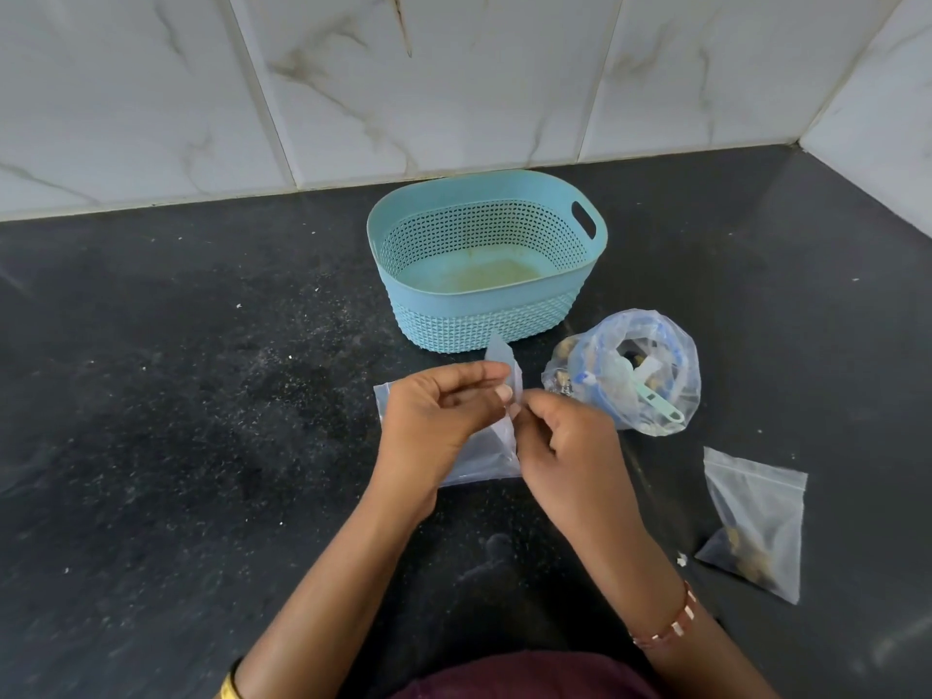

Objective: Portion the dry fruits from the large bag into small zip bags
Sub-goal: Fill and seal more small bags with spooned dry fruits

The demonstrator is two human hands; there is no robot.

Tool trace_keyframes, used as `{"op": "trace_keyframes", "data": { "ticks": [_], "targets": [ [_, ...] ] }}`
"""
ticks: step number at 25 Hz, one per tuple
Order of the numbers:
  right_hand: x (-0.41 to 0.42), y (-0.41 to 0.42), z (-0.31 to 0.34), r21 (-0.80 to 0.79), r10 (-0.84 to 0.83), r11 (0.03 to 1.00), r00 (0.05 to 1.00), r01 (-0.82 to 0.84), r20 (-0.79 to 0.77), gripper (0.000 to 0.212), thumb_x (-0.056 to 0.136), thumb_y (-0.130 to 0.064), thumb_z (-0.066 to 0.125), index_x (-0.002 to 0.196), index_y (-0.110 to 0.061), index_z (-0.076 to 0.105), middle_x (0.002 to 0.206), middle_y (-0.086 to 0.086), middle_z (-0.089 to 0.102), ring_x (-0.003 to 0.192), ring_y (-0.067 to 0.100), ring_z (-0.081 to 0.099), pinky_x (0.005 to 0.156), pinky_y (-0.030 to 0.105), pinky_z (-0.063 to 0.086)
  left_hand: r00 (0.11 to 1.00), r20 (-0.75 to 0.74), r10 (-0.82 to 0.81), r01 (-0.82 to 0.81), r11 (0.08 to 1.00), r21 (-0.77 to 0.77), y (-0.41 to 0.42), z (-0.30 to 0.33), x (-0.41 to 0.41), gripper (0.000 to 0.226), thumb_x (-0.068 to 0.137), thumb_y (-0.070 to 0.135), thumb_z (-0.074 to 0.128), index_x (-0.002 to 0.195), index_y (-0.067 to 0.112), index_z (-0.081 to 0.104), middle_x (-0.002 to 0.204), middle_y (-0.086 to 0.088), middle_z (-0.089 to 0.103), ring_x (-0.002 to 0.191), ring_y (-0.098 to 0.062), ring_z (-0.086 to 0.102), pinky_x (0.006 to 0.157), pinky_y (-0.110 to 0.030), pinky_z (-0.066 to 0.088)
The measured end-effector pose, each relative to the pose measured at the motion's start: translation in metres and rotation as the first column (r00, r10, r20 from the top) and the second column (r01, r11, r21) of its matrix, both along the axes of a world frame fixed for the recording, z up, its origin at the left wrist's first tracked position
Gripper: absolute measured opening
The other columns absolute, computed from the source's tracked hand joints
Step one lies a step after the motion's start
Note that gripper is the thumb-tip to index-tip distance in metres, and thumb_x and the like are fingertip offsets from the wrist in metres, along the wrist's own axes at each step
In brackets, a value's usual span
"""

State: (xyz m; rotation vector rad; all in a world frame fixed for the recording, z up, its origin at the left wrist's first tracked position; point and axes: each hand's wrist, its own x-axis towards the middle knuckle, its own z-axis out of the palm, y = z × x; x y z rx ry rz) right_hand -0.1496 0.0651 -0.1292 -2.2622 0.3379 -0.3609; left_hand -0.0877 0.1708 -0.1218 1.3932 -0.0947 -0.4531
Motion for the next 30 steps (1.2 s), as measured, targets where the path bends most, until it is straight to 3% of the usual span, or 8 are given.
{"op": "trace_keyframes", "data": {
  "ticks": [3,6,9,16,19,23,26,30],
  "targets": [
    [0.002,-0.004,0.002,0.066,-0.023,0.998,0.999,0.022,0.022,0.014,0.089,-0.011,0.055,0.078,-0.011,0.063,0.058,-0.011,0.054,0.053,0.004,0.052,0.051,0.017,0.044,0.996,0.092,0.016,-0.026,0.992,0.12,0.0,-0.003,-0.006,0.018,0.08,0.002,0.067,0.085,0.018,0.072,0.079,0.004,0.075,0.08,-0.013,0.068,0.082,-0.025,0.055],
    [0.003,-0.007,0.003,0.223,-0.088,0.972,0.995,0.075,0.048,0.013,0.086,-0.012,0.061,0.076,-0.019,0.064,0.065,-0.004,0.066,0.059,0.011,0.062,0.059,0.033,0.056,0.998,0.058,0.023,-0.029,0.993,0.113,-0.001,-0.006,-0.011,0.013,0.083,0.007,0.064,0.091,0.012,0.072,0.087,-0.006,0.075,0.084,-0.018,0.07,0.083,-0.028,0.055],
    [0.002,-0.008,0.004,0.264,-0.082,0.962,0.996,0.068,0.042,0.025,0.087,-0.008,0.058,0.072,-0.028,0.061,0.066,-0.004,0.065,0.061,0.011,0.063,0.061,0.038,0.057,0.999,0.053,-0.002,-0.003,0.995,0.095,-0.001,-0.005,-0.011,0.014,0.085,0.008,0.062,0.093,0.01,0.072,0.086,-0.008,0.075,0.081,-0.017,0.07,0.08,-0.026,0.057],
    [0.002,-0.007,0.005,0.243,-0.041,0.97,0.998,0.027,0.053,0.011,0.085,-0.008,0.061,0.079,-0.013,0.068,0.067,0.0,0.067,0.06,0.014,0.063,0.058,0.036,0.056,0.991,0.13,0.022,-0.044,0.985,0.166,-0.001,-0.001,-0.006,0.005,0.078,0.011,0.069,0.082,0.012,0.073,0.075,-0.01,0.074,0.071,-0.024,0.069,0.072,-0.032,0.059],
    [0.003,-0.009,0.004,0.177,-0.077,0.982,0.994,0.061,0.083,0.01,0.082,-0.004,0.063,0.074,-0.008,0.068,0.061,0.001,0.065,0.055,0.014,0.061,0.053,0.031,0.054,0.963,0.269,0.0,-0.08,0.955,0.285,-0.001,0.001,-0.004,0.01,0.079,0.01,0.07,0.073,0.018,0.071,0.061,0.006,0.069,0.06,-0.009,0.065,0.065,-0.025,0.057],
    [0.005,-0.024,0.007,-0.005,-0.234,0.97,0.945,0.242,0.229,0.012,0.077,-0.002,0.065,0.066,-0.007,0.064,0.054,0.0,0.058,0.046,0.011,0.051,0.047,0.023,0.046,0.894,0.447,-0.025,-0.181,0.892,0.413,0.004,0.006,-0.004,0.023,0.08,0.008,0.067,0.065,0.026,0.066,0.065,0.009,0.067,0.06,-0.002,0.059,0.062,-0.018,0.052],
    [0.005,-0.025,0.01,-0.069,-0.223,0.967,0.946,0.245,0.235,0.012,0.076,-0.003,0.066,0.065,-0.006,0.064,0.053,0.002,0.058,0.045,0.013,0.052,0.046,0.023,0.046,0.855,0.515,-0.058,-0.219,0.861,0.46,0.005,0.007,-0.005,0.013,0.078,0.007,0.065,0.068,0.016,0.067,0.063,0.009,0.064,0.062,-0.003,0.057,0.059,-0.018,0.05],
    [0.002,-0.018,0.014,0.037,-0.176,0.984,0.975,0.172,0.136,0.017,0.078,-0.004,0.066,0.062,-0.009,0.062,0.051,0.002,0.059,0.044,0.015,0.054,0.046,0.024,0.047,0.874,0.481,-0.069,-0.21,0.839,0.502,0.003,0.009,-0.004,0.009,0.078,0.014,0.066,0.081,0.017,0.058,0.064,0.005,0.063,0.059,-0.007,0.058,0.058,-0.023,0.051]
  ]
}}
